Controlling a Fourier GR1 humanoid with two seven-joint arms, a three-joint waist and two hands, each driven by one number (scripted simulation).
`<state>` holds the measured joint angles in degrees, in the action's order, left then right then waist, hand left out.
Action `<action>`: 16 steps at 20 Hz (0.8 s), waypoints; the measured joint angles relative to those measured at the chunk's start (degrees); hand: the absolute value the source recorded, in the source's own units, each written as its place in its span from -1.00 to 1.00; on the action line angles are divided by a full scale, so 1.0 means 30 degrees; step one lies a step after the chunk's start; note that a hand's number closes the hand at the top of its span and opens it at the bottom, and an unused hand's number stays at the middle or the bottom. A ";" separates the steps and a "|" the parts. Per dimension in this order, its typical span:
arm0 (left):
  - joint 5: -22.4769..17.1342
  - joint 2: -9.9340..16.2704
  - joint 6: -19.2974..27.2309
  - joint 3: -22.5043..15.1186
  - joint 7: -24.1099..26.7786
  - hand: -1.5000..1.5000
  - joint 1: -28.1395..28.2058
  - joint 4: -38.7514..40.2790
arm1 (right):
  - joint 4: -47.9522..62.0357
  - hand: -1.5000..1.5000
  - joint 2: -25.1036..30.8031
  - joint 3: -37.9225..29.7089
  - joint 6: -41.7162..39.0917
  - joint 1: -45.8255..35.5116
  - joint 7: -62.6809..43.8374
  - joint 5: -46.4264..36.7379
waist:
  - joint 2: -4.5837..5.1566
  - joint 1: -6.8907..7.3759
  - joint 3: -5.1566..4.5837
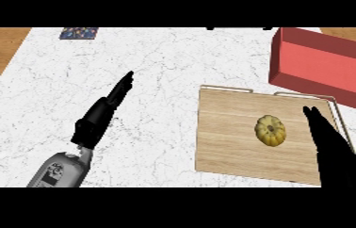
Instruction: Pick the squash from the tray and place it in the cardboard box
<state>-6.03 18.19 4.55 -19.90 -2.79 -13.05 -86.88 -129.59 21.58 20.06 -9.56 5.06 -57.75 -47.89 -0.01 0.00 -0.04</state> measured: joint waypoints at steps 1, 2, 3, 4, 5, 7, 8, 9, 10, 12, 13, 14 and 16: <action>0.0086 -0.0108 -0.0119 0.0175 -0.0008 0.00 -0.0096 0.0131 | 0.0313 -1.00 -0.0281 -0.0078 -0.0130 -0.0299 -0.0003 0.0027 | 0.0003 0.0001 0.0004; 0.0096 -0.0135 -0.0316 0.0416 0.0143 0.00 -0.0083 0.0339 | 0.0396 -1.00 -0.0463 -0.0117 -0.0246 -0.0297 -0.0004 -0.0001 | 0.0004 -0.0006 0.0005; 0.0122 -0.0055 -0.0492 0.0546 0.0121 0.00 0.0127 0.0137 | 0.0626 -1.00 -0.0724 -0.0035 -0.0328 -0.0417 -0.0046 -0.0125 | 0.0001 0.0008 0.0005; 0.0193 -0.0112 -0.0612 0.0635 0.0093 0.00 0.0242 -0.0004 | 0.0827 -1.00 -0.0911 -0.0133 -0.0359 -0.0364 0.0018 -0.0125 | -0.0002 0.0009 0.0006; 0.0215 -0.0093 -0.0802 0.0829 0.0002 0.00 0.0291 -0.0111 | 0.0968 -1.00 -0.0976 -0.0379 -0.0429 -0.0276 0.0157 -0.0003 | -0.0002 0.0003 0.0008; 0.0288 -0.0128 -0.1105 0.1165 -0.0130 0.00 0.0318 -0.0221 | 0.1993 -1.00 -0.1366 -0.0817 -0.0403 -0.0859 0.0421 -0.0076 | 0.0000 0.0017 0.0011; 0.0547 -0.0310 -0.1097 0.1163 -0.0147 0.00 0.0519 -0.0410 | 0.2156 -1.00 -0.1576 -0.0851 -0.0338 -0.0820 0.0549 -0.0272 | -0.0001 0.0015 0.0013; 0.0657 -0.0462 -0.1217 0.1359 -0.0302 0.00 0.0354 -0.0343 | 0.2207 -1.00 -0.1742 -0.0706 -0.0295 -0.0624 0.0658 -0.0572 | -0.0002 -0.0002 0.0012; 0.0770 -0.0571 -0.1318 0.1383 -0.0344 0.00 0.0583 -0.0532 | 0.2472 -1.00 -0.1710 -0.0945 -0.0167 -0.0496 0.1089 -0.0642 | -0.0005 -0.0003 0.0013; 0.1239 -0.1081 -0.1322 0.1457 -0.0188 0.00 0.0330 -0.0145 | 0.2908 -1.00 -0.1896 -0.1349 -0.0368 -0.1100 0.1310 -0.0688 | 0.0001 -0.0011 0.0016; 0.1267 -0.1175 -0.1550 0.1702 0.0237 0.00 0.0173 0.0467 | 0.3122 -1.00 -0.1980 -0.1285 -0.0369 -0.1204 0.1479 -0.0883 | 0.0002 -0.0025 0.0014; 0.1271 -0.1242 -0.1632 0.1729 -0.0122 0.00 0.0233 0.0064 | 0.3620 -1.00 -0.2001 -0.1382 -0.0121 -0.1121 0.1886 -0.1040 | -0.0001 -0.0011 0.0009; 0.1602 -0.1493 -0.1821 0.2019 -0.0194 0.00 0.0185 0.0262 | 0.3873 -1.00 -0.2211 -0.1559 -0.0095 -0.1009 0.2240 -0.1277 | 0.0000 -0.0021 0.0014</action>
<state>-1.23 13.71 -0.91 -13.84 -3.37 -12.49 -86.09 -117.97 14.95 15.38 -9.84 2.03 -51.03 -51.72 -0.01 -0.07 0.00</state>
